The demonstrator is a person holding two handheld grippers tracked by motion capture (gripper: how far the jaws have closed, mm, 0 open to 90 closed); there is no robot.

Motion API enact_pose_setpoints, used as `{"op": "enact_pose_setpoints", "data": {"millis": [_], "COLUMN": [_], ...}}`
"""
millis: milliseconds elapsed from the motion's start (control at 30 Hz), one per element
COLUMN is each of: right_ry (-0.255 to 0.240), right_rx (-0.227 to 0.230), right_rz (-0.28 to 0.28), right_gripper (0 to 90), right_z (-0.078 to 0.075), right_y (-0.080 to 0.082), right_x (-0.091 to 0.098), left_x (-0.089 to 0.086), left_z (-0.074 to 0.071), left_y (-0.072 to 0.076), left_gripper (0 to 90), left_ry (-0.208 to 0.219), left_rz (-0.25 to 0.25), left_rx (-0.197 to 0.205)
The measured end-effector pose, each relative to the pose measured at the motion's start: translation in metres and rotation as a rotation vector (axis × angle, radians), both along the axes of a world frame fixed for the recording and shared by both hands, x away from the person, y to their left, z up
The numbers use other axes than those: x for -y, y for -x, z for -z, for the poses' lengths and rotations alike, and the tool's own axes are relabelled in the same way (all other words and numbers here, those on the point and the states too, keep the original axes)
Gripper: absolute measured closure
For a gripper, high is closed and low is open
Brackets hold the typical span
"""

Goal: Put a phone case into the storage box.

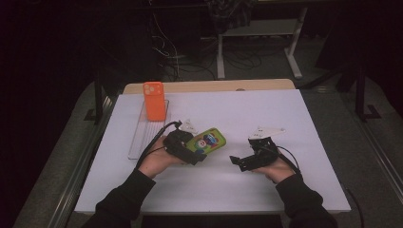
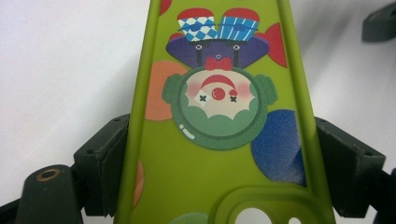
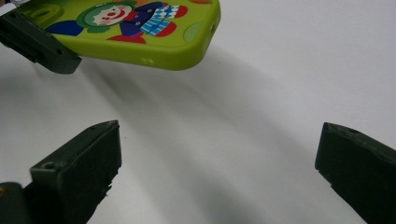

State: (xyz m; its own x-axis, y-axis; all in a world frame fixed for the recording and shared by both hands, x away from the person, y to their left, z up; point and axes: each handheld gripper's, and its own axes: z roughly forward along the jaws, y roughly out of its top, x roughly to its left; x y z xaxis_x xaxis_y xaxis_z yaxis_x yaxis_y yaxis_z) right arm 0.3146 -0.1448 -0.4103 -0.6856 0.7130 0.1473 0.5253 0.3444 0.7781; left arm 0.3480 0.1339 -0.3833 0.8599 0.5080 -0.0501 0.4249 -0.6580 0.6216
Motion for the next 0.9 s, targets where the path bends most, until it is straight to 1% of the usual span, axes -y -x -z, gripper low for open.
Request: {"op": "enact_pose_setpoints", "data": {"millis": [33,67,100,133,167,233,267,333,400,433,467,533,567,633,667,767,800,833,867,900], "right_ry": [-0.004,0.002,0.004,0.009,0.011,0.024,0.032,0.051,0.073,0.083,0.126,0.168,0.186,0.207,0.231,0.283,0.294,0.325,0.34,0.36], "right_rx": [-0.004,0.003,-0.004,-0.001,0.003,-0.003,0.018,0.034,0.051,0.064,0.091,0.126,0.146,0.169,0.183,0.245,0.255,0.285,0.303,0.318], "right_rz": [-0.002,-0.01,-0.008,-0.016,-0.018,-0.021,-0.026,-0.027,-0.034,-0.036,-0.04,-0.049,-0.056,-0.059,-0.058,-0.075,-0.076,-0.091,-0.088,-0.101], "right_gripper": [0.0,0.0,0.0,0.0,0.0,0.0,0.0,0.0,0.0,0.0,0.0,0.0,0.0,0.0,0.0,0.0,0.0,0.0,0.0,0.0], "right_z": [0.001,0.003,0.004,0.005,0.006,0.007,0.007,0.007,0.007,0.007,0.007,0.007,0.007,0.007,0.006,0.006,0.006,0.006,0.006,0.006], "right_y": [0.0,0.0,0.001,0.0,0.0,0.0,0.0,0.0,0.001,0.001,0.003,0.004,0.005,0.006,0.009,0.011,0.012,0.012,0.013,0.014], "right_x": [-0.001,-0.003,-0.005,-0.006,-0.008,-0.009,-0.009,-0.01,-0.011,-0.012,-0.014,-0.017,-0.018,-0.02,-0.022,-0.025,-0.026,-0.027,-0.028,-0.029], "left_x": [0.0,0.0,0.001,0.001,0.001,0.002,0.002,0.003,0.004,0.004,0.004,0.004,0.004,0.003,0.003,0.003,0.002,0.002,0.002,0.002], "left_z": [0.0,-0.001,0.0,-0.001,-0.001,-0.001,-0.001,0.0,0.0,0.0,0.0,0.001,0.001,0.0,0.0,0.0,0.0,0.0,0.0,0.0], "left_y": [0.0,0.0,0.001,0.001,0.001,0.002,0.002,0.002,0.002,0.002,0.002,0.002,0.002,0.002,0.002,0.001,0.001,0.0,0.0,0.0], "left_gripper": [15.5,15.5,15.5,15.5,15.5,15.5,15.5,15.5,15.5,15.5,15.5,15.5,15.5,15.5,15.5,15.5,15.5,15.5,15.5,15.5], "left_ry": [0.005,0.008,0.023,0.015,0.017,0.017,0.019,0.009,0.011,0.007,0.009,0.013,0.012,0.011,0.011,0.007,0.005,0.0,0.0,-0.003], "left_rz": [-0.002,-0.004,-0.015,-0.006,-0.006,-0.001,-0.001,0.002,0.007,0.007,0.01,0.01,0.011,0.01,0.011,0.01,0.011,0.017,0.017,0.018], "left_rx": [-0.005,-0.007,-0.011,-0.011,-0.012,-0.013,-0.018,-0.012,-0.017,-0.017,-0.02,-0.02,-0.021,-0.026,-0.027,-0.024,-0.021,-0.015,-0.016,-0.015]}}
